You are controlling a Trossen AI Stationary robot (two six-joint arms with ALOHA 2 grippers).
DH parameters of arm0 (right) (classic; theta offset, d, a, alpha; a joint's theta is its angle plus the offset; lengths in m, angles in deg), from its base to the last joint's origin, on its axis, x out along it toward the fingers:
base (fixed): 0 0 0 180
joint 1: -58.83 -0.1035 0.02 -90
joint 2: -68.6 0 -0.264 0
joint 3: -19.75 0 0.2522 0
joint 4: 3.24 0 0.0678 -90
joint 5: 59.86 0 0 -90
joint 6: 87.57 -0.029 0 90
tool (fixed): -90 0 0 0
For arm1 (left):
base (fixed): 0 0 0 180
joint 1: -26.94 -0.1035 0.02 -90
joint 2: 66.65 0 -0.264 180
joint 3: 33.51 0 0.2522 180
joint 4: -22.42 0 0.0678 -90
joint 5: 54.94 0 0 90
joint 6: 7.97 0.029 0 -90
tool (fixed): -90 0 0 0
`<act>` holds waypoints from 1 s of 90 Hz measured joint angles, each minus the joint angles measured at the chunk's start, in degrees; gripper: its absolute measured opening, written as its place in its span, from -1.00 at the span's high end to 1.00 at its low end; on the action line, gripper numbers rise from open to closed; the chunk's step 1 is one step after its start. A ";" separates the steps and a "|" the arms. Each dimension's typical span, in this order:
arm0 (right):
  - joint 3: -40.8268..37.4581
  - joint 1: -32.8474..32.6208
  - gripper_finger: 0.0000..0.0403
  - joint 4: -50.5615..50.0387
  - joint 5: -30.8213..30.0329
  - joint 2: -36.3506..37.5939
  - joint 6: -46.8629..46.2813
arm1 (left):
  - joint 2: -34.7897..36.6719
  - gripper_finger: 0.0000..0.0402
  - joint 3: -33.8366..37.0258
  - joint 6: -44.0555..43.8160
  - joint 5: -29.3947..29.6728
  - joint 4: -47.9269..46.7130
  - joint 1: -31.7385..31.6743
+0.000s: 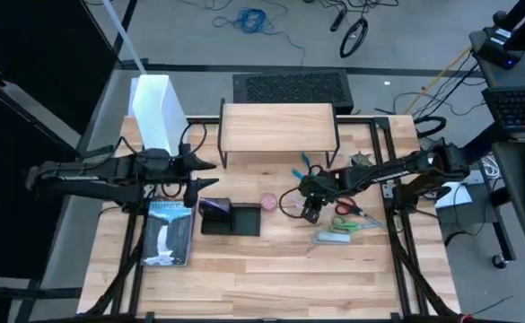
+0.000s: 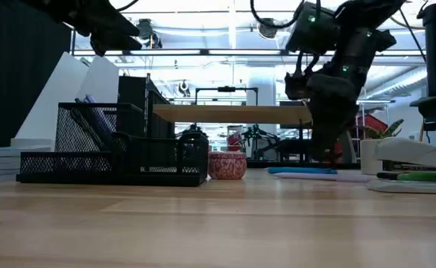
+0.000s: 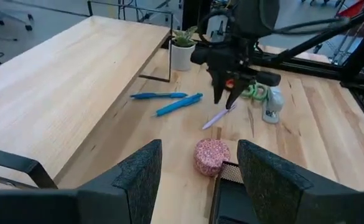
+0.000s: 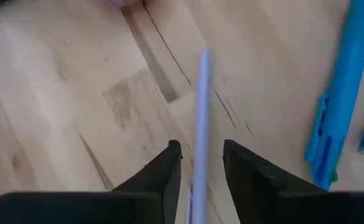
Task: Stock shelves
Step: Put the purple pen into the desk organizer
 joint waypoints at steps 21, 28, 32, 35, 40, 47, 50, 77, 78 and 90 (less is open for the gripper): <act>2.13 -0.42 0.53 -2.30 0.06 -4.30 0.08 | 0.00 0.03 0.00 -0.02 0.00 -0.04 -0.01; 2.33 -0.63 0.53 -3.29 0.12 -5.56 0.02 | 0.00 0.03 0.00 -0.02 0.00 -0.07 0.00; 2.33 -0.86 0.53 -3.72 0.10 -6.20 -0.14 | 0.00 0.03 0.00 -0.02 0.00 -0.07 -0.02; 2.34 -1.06 0.53 -3.77 -0.09 -6.70 -0.16 | 0.00 0.03 0.00 -0.02 0.00 -0.07 -0.02; 2.41 -1.20 0.54 -3.69 -0.30 -7.15 -0.19 | 0.00 0.03 0.00 -0.02 0.00 -0.08 -0.02; 2.54 -1.45 0.54 -3.66 -0.58 -7.82 -0.78 | 0.00 0.03 0.00 -0.02 0.00 -0.08 0.00; 2.59 -1.51 0.54 -3.67 -0.70 -7.97 -0.96 | 0.00 0.03 0.00 -0.02 0.00 -0.10 0.00; 2.57 -1.49 0.93 -3.74 -0.55 -9.53 -1.45 | 0.00 0.03 0.00 -0.02 0.00 -0.09 -0.02; 2.57 -1.49 0.94 -3.76 -0.55 -9.56 -1.45 | 0.00 0.03 0.00 -0.03 0.00 -0.07 -0.01; 2.55 -1.49 0.95 -3.74 -0.35 -9.61 -1.45 | 0.00 0.03 0.00 -0.04 0.02 -0.07 -0.02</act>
